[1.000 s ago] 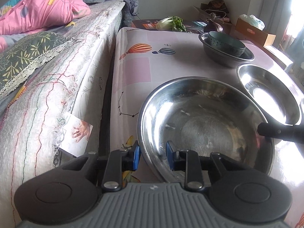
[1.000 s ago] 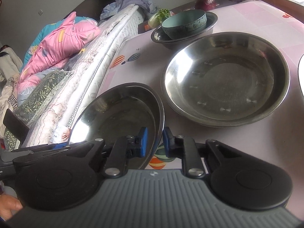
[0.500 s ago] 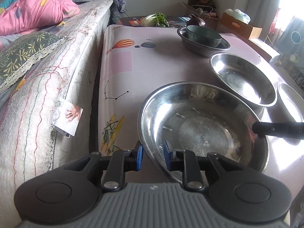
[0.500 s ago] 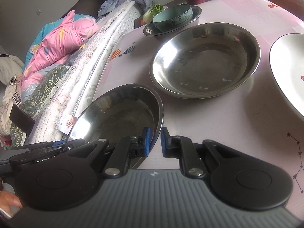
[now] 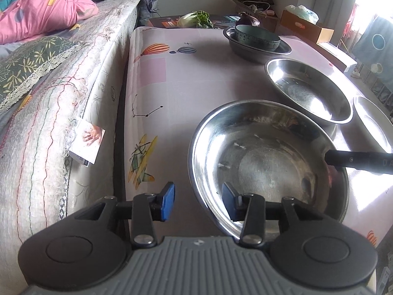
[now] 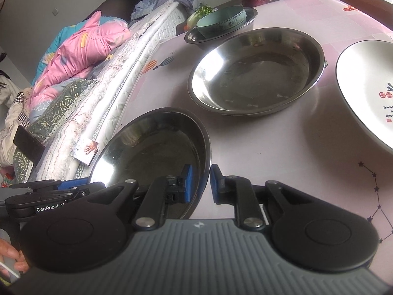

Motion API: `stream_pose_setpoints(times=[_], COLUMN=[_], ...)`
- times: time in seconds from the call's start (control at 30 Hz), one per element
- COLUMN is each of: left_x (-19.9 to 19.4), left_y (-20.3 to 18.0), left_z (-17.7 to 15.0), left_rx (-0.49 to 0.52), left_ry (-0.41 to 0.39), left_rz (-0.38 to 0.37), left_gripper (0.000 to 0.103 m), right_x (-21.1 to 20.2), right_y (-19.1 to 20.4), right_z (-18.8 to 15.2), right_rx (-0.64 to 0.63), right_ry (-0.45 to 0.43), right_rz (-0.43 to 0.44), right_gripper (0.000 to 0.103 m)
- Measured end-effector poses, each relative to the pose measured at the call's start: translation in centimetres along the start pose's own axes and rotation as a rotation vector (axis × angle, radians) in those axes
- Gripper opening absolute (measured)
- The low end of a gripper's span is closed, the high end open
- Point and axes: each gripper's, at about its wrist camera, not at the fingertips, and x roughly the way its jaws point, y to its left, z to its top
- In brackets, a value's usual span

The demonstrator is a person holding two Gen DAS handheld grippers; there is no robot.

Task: Organize plates and bowls

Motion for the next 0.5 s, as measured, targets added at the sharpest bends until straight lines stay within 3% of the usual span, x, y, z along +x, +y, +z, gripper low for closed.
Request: stream_pose_setpoints(times=[0.5], left_x=[1.5], left_y=[-0.6], left_z=[1.2], left_rx=[-0.005], left_ry=[0.004], left_rz=[-0.005], left_gripper=[0.041], right_x=[2.2], right_y=[-0.2], right_z=[0.7], right_rx=[0.006], right_ry=[-0.009], right_rz=[-0.004], right_gripper=[0.017])
